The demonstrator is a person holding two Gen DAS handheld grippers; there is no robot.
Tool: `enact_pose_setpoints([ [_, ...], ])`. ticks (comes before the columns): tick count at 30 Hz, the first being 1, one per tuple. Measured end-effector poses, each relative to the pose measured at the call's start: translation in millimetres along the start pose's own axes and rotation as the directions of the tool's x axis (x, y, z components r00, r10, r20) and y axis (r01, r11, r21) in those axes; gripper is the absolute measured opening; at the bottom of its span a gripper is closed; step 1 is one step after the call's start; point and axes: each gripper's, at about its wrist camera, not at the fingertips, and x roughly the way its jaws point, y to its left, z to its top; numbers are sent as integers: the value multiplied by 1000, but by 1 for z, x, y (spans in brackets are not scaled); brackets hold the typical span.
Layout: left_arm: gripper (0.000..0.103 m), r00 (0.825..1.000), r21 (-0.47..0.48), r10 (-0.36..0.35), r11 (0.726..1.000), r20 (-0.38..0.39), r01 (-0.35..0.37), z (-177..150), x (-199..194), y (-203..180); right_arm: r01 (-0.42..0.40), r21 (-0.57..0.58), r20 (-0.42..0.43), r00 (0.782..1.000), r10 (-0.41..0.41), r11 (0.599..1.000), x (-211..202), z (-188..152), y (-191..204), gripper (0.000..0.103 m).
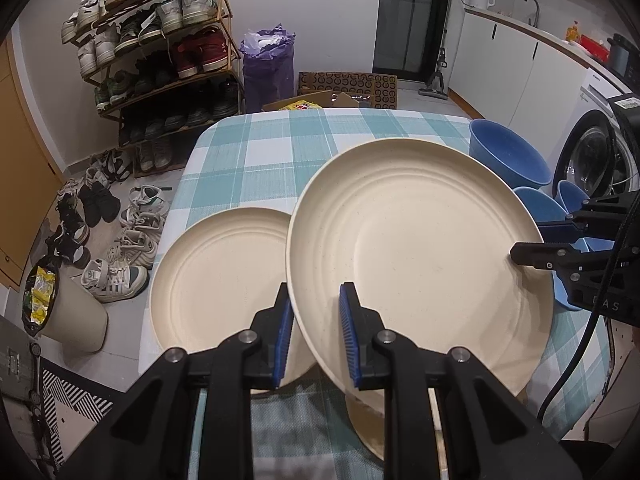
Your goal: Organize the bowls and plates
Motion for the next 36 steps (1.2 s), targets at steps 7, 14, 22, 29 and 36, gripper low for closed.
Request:
enact_pose_setpoints([
  [7,21,1000,3,2,1000,3,-2,-15,-2,-3,1,-1,2,1000,-1,1000,-1,-17,8,22],
  [14,21,1000,6,-2,1000,-1,2,-28,-3,-8,6,6,5,1000,-6,1000,-1,-30,11,22],
  [22,21,1000,-1,2,1000,15,-2,-35,-14,-8,7,3,17,1000,-8,1000,-5,-39,15,22],
  [29,21,1000,0,16,1000,27,-17,-45,-25,-8,4,-5,30,1000,-4,1000,-10,-47,23,22],
  [36,21,999,-4,24,1000,21,-24,-56,-26,-7,-3,-13,30,1000,3,1000,-8,-59,34,22],
])
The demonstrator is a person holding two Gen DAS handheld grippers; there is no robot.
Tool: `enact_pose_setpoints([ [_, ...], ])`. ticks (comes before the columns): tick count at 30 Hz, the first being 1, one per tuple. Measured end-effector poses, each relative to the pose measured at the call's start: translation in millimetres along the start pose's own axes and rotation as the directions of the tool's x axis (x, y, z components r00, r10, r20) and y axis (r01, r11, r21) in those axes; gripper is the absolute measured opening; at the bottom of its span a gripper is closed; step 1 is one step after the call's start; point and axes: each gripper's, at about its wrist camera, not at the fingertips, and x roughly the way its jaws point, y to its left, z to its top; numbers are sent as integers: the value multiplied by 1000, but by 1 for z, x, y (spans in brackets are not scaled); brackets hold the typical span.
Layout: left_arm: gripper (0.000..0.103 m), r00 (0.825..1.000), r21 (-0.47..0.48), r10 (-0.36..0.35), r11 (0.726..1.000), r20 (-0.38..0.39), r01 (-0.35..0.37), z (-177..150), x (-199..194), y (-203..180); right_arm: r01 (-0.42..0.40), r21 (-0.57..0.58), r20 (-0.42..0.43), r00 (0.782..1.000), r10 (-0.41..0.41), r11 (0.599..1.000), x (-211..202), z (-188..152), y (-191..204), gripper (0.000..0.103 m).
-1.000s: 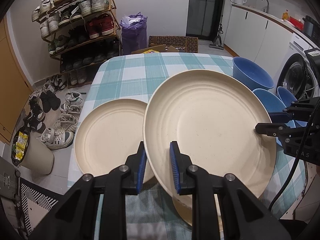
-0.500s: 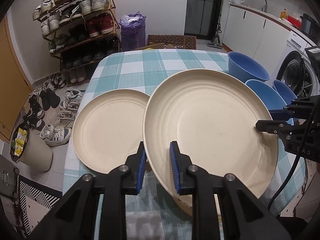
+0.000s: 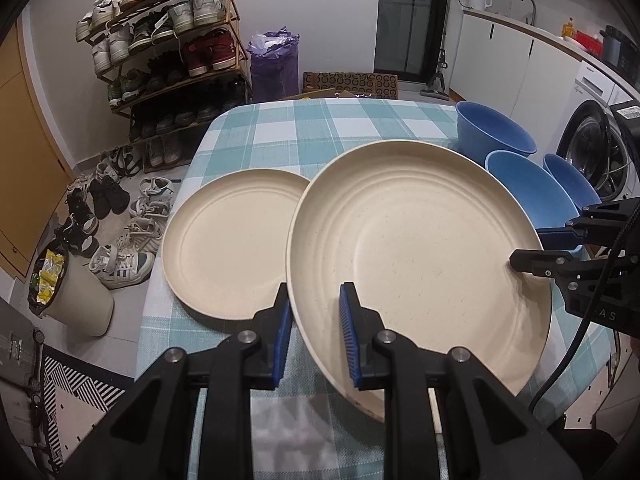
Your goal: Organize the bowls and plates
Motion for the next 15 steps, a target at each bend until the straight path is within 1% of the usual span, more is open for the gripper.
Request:
enact_pose_setpoints([
  [7,21,1000,-1,-4,1000,-21,4,-12,10,-5,1,11,-5,1000,-1,1000,5,-13,3,23],
  [15,21,1000,6,-10,1000,-25,10,-18,19,-11,14,30,-17,1000,-13,999,16,-27,0,22],
])
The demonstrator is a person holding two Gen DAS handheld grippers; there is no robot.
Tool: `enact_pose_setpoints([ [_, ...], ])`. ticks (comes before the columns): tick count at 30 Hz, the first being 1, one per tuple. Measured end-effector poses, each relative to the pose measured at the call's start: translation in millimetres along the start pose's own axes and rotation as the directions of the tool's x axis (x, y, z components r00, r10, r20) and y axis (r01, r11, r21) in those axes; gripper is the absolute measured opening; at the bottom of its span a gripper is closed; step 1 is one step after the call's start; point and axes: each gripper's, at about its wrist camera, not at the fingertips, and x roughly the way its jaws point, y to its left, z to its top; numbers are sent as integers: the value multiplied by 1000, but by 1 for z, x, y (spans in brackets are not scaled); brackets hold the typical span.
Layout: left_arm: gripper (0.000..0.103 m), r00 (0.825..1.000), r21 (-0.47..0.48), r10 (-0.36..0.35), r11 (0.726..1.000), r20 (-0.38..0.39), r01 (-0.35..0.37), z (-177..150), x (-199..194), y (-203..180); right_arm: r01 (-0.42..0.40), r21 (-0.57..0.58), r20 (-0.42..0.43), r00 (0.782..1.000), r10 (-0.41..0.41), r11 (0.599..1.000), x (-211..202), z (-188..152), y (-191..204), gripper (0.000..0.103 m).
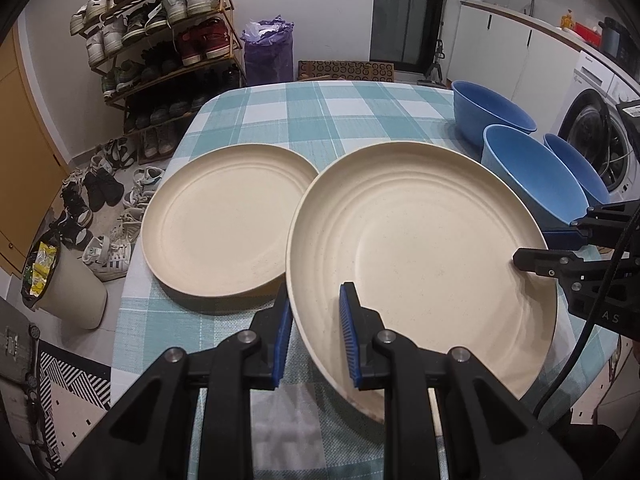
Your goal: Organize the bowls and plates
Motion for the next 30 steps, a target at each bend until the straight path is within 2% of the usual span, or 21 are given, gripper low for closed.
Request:
enact_pose_setpoints([
  [30,21,999,4,-37,999,-25,37,-12,37,-7,115,-3,-26,993,-115,993,24,-14,0,23],
])
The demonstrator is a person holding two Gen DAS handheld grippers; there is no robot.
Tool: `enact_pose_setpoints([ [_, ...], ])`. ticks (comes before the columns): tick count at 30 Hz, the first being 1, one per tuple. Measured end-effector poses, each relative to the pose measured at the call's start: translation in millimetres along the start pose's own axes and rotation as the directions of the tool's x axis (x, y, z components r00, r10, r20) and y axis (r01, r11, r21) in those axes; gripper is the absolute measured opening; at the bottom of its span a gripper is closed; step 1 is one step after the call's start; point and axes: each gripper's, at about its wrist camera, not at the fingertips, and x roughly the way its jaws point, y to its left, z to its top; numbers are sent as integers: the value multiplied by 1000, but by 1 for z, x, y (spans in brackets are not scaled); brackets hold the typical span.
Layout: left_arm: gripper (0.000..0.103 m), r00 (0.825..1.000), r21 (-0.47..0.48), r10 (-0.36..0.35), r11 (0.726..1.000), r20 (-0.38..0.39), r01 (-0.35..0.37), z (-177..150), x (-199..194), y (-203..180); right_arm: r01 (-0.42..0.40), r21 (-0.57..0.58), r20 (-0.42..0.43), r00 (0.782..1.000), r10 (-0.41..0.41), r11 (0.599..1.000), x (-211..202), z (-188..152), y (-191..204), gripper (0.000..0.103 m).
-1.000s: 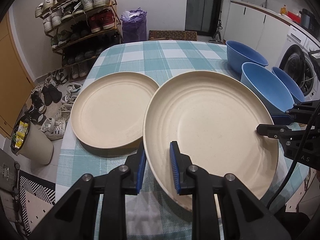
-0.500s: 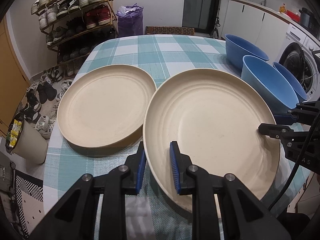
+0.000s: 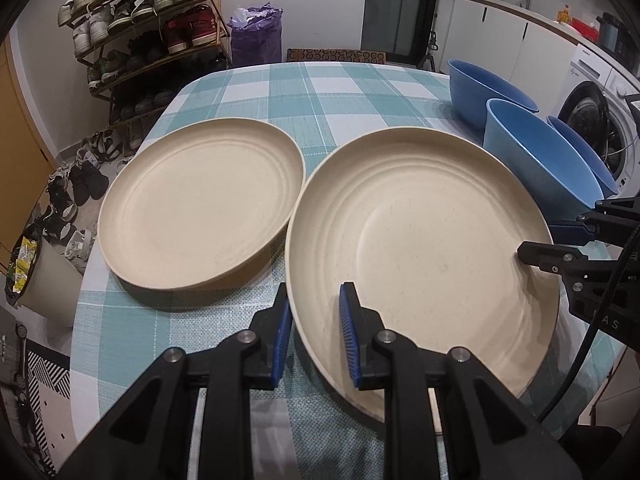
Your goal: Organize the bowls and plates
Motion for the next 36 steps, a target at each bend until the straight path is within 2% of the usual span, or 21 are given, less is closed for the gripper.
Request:
enact_pose_setpoints([
  [10,21,1000,22,14,1000,-5,-14,-2,3,-6,49,-31,-5,999,-49,998,4,-2,6,24],
  [16,21,999,41,40,998,3,-40,-4,3,-10,122,-81,-6,992,-123,989,5,-4,16,24],
  [24,22,998,68,60,996,4,-60,-6,3,-12,129,-80,-18,991,-130,988,6,-9,16,25],
  [30,28,998,84,65,994,3,-65,-8,4,-15,126,-91,-34,991,-129,988,10,-10,18,26],
  [32,33,998,85,60,995,3,-60,-8,4,-16,123,-94,-37,991,-127,988,11,-10,17,27],
  [36,37,999,86,49,995,-1,-49,-8,4,-17,105,-103,-34,994,-109,989,11,-10,19,33],
])
